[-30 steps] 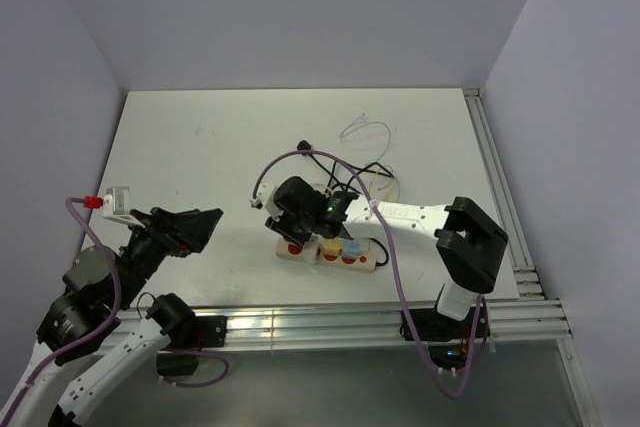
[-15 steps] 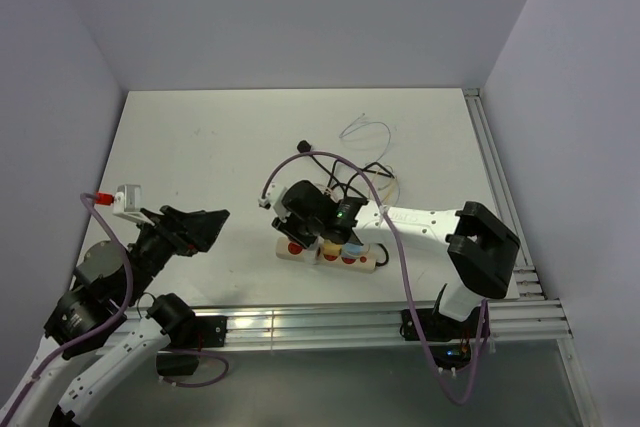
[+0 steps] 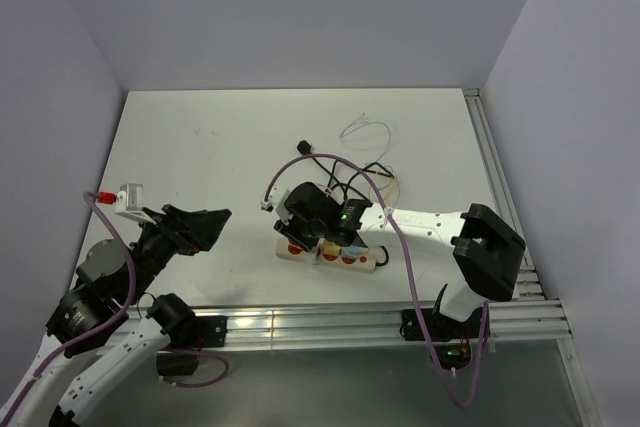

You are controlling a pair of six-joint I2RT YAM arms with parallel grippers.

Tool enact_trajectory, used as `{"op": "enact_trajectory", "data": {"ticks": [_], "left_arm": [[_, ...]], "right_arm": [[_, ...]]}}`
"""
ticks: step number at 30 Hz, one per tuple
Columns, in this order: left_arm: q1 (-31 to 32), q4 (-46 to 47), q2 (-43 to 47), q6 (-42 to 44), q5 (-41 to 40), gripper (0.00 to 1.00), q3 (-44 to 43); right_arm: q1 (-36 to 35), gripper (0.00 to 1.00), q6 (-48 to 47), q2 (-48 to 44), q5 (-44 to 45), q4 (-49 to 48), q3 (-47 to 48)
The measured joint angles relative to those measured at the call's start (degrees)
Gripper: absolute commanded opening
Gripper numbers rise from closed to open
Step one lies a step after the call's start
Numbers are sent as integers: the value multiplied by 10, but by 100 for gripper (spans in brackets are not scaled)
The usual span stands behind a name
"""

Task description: Insert the plug

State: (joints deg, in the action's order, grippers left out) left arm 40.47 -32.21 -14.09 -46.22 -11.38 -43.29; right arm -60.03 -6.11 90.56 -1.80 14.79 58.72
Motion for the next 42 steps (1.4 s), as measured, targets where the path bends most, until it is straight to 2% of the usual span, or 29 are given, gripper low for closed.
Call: {"op": "enact_trajectory", "data": {"ticks": [22,33,42], "left_arm": [[0,0,0,0,0,90,0],[0,-1,8,0,0,91,0],[0,-2,12,3,5,92,0]], "right_arm": [[0,0,-45,8,-22,-37,-12],[7,0,-86,-11,-53,-76,-52],[23,0,-89,16,-84,-44,-19]]}}
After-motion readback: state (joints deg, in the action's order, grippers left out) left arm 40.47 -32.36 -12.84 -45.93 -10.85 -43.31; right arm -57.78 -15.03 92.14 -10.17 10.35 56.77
